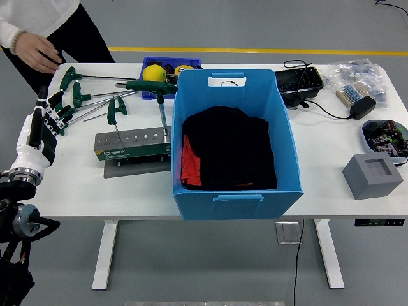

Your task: Lift tool from toolbox,place it in box,lift tool from toolbox,place it in box

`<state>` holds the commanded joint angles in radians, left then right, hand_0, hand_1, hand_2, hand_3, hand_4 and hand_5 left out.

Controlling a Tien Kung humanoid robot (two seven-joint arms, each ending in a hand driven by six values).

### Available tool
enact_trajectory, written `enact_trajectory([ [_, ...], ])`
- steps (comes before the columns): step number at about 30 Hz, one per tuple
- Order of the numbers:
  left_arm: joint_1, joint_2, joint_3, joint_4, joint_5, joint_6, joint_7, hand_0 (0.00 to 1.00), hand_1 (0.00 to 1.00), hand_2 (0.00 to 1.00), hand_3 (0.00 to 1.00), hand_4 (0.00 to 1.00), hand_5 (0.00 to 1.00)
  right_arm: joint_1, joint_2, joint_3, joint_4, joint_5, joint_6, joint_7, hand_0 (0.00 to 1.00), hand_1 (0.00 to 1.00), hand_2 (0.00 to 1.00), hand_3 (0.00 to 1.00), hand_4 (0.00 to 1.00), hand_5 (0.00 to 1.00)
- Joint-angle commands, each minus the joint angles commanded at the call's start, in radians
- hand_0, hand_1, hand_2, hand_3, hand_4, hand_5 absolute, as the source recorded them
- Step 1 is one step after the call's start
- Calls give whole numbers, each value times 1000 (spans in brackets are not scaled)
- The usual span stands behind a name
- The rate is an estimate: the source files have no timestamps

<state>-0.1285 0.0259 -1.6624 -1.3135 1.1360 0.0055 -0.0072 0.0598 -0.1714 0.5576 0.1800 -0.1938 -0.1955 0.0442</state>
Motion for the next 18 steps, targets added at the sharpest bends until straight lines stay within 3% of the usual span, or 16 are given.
enact_trajectory([
  [18, -6, -1, -3, 16, 1, 5, -5, 880, 904, 998, 830, 971, 910, 8, -4, -11, 0, 19, 3, 5, 686, 669, 732, 578, 771, 695],
])
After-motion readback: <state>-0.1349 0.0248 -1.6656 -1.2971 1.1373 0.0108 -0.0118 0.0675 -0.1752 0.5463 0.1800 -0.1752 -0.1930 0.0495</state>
